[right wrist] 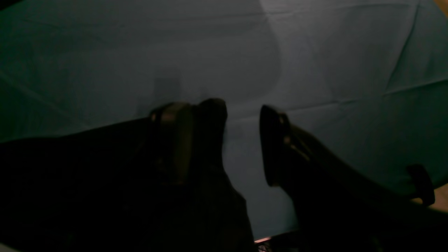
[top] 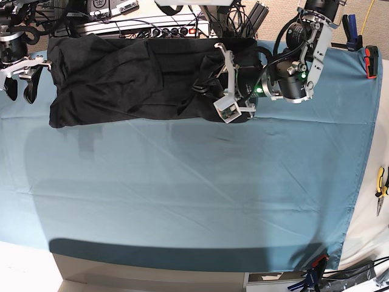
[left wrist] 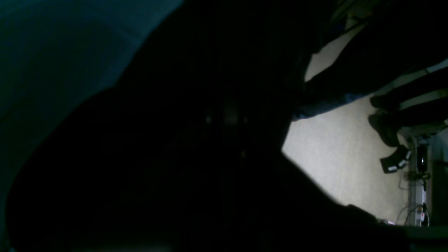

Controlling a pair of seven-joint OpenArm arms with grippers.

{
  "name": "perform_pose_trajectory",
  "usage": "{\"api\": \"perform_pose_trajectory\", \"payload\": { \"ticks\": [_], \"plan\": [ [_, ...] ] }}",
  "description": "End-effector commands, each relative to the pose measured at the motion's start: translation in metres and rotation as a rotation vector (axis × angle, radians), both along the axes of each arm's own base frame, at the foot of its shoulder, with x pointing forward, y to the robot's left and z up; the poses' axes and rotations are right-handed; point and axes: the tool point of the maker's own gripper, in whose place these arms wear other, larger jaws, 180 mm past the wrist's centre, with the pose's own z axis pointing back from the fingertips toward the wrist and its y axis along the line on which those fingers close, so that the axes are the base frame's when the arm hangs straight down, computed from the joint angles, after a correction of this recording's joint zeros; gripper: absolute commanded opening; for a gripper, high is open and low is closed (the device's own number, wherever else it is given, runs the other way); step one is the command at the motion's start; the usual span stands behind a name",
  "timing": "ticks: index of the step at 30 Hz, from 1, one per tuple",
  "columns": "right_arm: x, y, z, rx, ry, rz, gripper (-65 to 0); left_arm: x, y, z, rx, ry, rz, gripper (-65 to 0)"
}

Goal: Fold the T-shirt properly
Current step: 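Lift the strip end with the left gripper and fold it toward the right gripper, then press the folded end down onto the shirt with the left gripper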

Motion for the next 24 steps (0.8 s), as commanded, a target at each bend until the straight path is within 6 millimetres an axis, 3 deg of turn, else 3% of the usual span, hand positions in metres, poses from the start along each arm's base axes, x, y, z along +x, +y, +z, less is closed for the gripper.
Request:
{"api": "perform_pose_trajectory", "payload": {
  "ticks": [1,11,24],
  "plan": [
    [0.004,0.001,0.014,-0.025,-0.047,0.017,-33.6,0.004,-0.005,0.016,-0.065,-0.021,0.000,-65.0],
    [0.005,0.001,0.016,-0.026,-0.056,0.018,-33.6,0.005,-0.009,0.017,-0.067,-0.028,0.004,-65.0],
    [0.005,0.001,0.015,-0.026,-0.056,0.018,-33.6,-0.017,-0.041,0.015,-0.069,-0.035,-0.082,-65.0]
  ]
}}
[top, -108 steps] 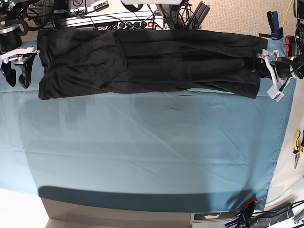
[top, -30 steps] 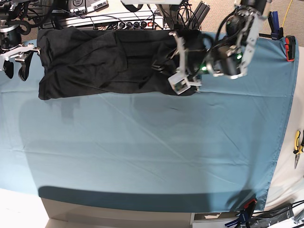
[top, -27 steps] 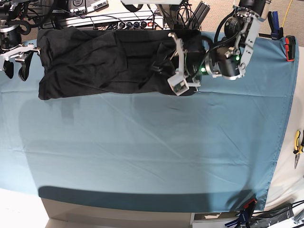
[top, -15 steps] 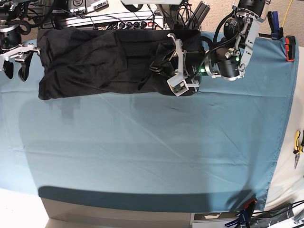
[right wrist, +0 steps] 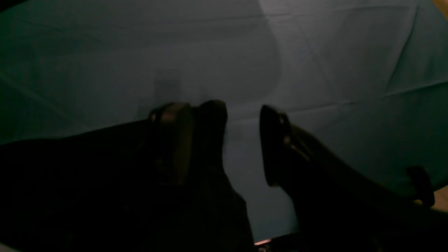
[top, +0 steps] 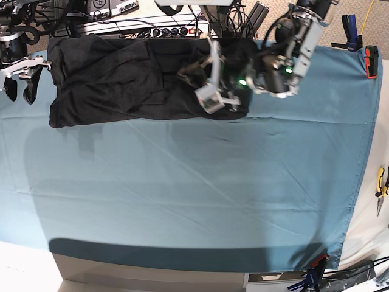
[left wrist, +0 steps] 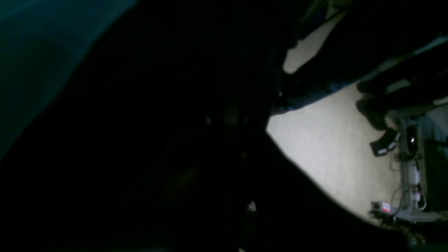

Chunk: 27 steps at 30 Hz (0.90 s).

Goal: Fold the T-shirt properly
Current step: 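Press the folded end down onto the shirt with the left gripper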

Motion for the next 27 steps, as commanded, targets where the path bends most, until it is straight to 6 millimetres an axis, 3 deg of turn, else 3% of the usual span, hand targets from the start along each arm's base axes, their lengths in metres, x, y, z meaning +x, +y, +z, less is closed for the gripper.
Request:
{"api": "perform_pose_trajectory", "payload": {
  "ticks": [1,7,27],
  "plan": [
    [0.0042,0.0013,0.0141,-0.025,-0.048,0.018,-33.6,0.0064,-0.0071,0.0170,-0.066,-0.032,0.010,-65.0],
    [0.0042,0.0013,0.0141,-0.025,-0.048,0.018,-33.6,0.0147,-0.0097,0.0190,-0.066,-0.047,0.046,-65.0],
    [0.0046,0.0013,0.0151,-0.026,-0.054,0.018,-33.6,0.0153,-0.0097,0.0194,-0.067,-0.051,0.049,-65.0]
  ]
}}
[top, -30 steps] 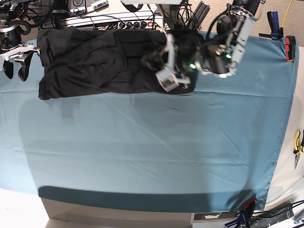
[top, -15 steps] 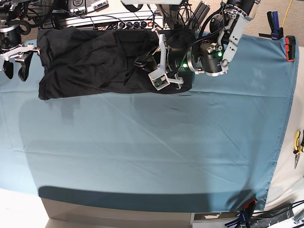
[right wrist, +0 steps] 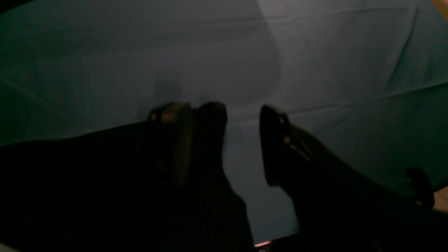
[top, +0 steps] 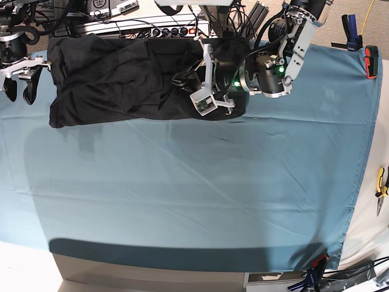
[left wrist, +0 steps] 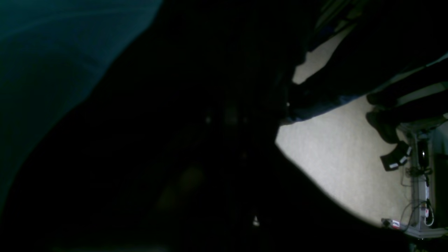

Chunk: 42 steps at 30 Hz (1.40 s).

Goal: Fold the T-shirt properly
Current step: 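Press the folded end down onto the shirt with the left gripper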

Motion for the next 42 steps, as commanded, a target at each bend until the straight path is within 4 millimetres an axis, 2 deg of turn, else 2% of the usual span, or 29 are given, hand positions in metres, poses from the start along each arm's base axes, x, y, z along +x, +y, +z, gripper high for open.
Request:
{"api": "perform_pose_trajectory", "payload": {
  "ticks": [1,8,11,12,14,21,23,28,31,32,33,35,36,42],
  "plan": [
    [0.004,0.001,0.014,-0.024,-0.047,0.017,-33.6,0.005,-0.005,0.015,-0.057,-0.030,0.004,-65.0],
    [0.004,0.001,0.014,-0.024,-0.048,0.017,-33.6,0.000,-0.007,0.017,-0.065,-0.055,-0.039,-64.6],
    [0.004,0.002,0.014,-0.023,-0.050,0.018,-33.6,-0.004,-0.009,0.021,-0.088,-0.059,-0.064,-43.2],
    [0.004,0.002,0.014,-0.023,-0.050,0.018,-33.6,-0.004,-0.009,0.021,-0.089,-0.059,-0.064,-38.7],
    [0.004,0.002,0.014,-0.023,-0.050,0.019,-33.6,-0.004,-0.009,0.021,-0.088,-0.059,-0.063,-35.7],
    [0.004,0.002,0.014,-0.023,-0.049,0.019,-33.6,-0.003,-0.009,0.020,-0.081,-0.064,-0.062,-35.8],
    [0.004,0.002,0.014,-0.023,-0.049,0.019,-33.6,0.003,-0.006,0.017,-0.041,-0.093,-0.057,-35.8],
    [0.004,0.002,0.014,-0.023,-0.048,0.018,-33.6,0.051,0.021,0.008,0.117,-0.157,0.107,-35.8],
    [0.004,0.002,0.014,-0.023,-0.049,0.018,-33.6,0.073,0.042,0.007,0.168,-0.166,0.210,-36.7],
    [0.004,0.002,0.014,-0.023,-0.049,0.019,-33.6,0.078,0.048,0.006,0.175,-0.158,0.245,-39.5],
    [0.004,0.002,0.014,-0.023,-0.049,0.019,-33.6,0.081,0.053,0.005,0.184,-0.147,0.269,-45.3],
    [0.004,0.002,0.014,-0.023,-0.049,0.019,-33.6,0.083,0.062,0.001,0.200,-0.126,0.301,-62.5],
    [0.004,0.002,0.014,-0.023,-0.050,0.019,-33.6,0.083,0.065,-0.001,0.206,-0.113,0.316,-65.0],
    [0.004,0.002,0.014,-0.023,-0.050,0.018,-33.6,0.063,0.062,-0.015,0.186,-0.033,0.326,-65.0]
  ]
}}
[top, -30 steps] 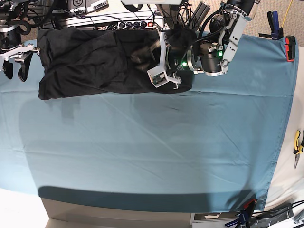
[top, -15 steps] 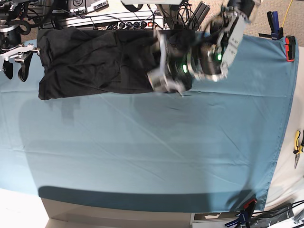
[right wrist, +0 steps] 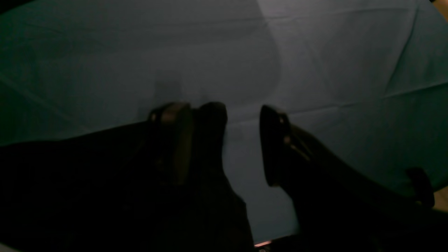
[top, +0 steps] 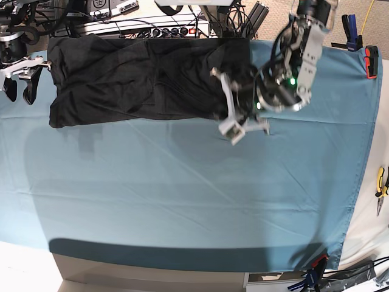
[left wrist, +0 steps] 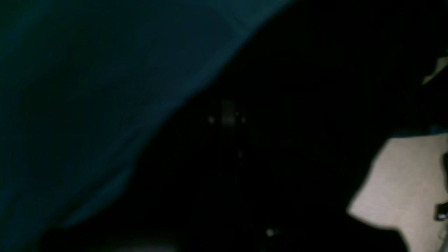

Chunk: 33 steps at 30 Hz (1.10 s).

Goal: Fold the T-shirt properly
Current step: 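Press the folded end down onto the shirt with the left gripper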

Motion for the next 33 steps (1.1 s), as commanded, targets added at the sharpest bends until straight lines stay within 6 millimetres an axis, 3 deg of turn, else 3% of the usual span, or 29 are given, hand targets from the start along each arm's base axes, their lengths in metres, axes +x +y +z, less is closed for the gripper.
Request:
{"api": "perform_pose_trajectory", "payload": {
  "ticks": [1,8,14,24,33],
  "plan": [
    [0.004,0.002,0.014,-0.023,-0.050,0.018,-33.6,0.004,-0.004,0.011,-0.039,-0.034,0.004,-65.0],
    [0.005,0.002,0.015,-0.024,-0.055,0.019,-33.6,0.003,0.003,-0.014,0.001,0.006,0.045,-65.0],
    [0.005,0.002,0.016,-0.024,-0.058,0.019,-33.6,-0.009,-0.006,-0.040,0.027,0.074,0.025,-65.0],
    [0.005,0.002,0.016,-0.025,-0.060,0.019,-33.6,-0.039,-0.043,-0.036,-0.048,0.150,-0.086,-65.0],
    [0.005,0.002,0.016,-0.025,-0.060,0.020,-33.6,-0.043,-0.047,-0.033,-0.071,0.173,-0.098,-65.0]
  ]
}}
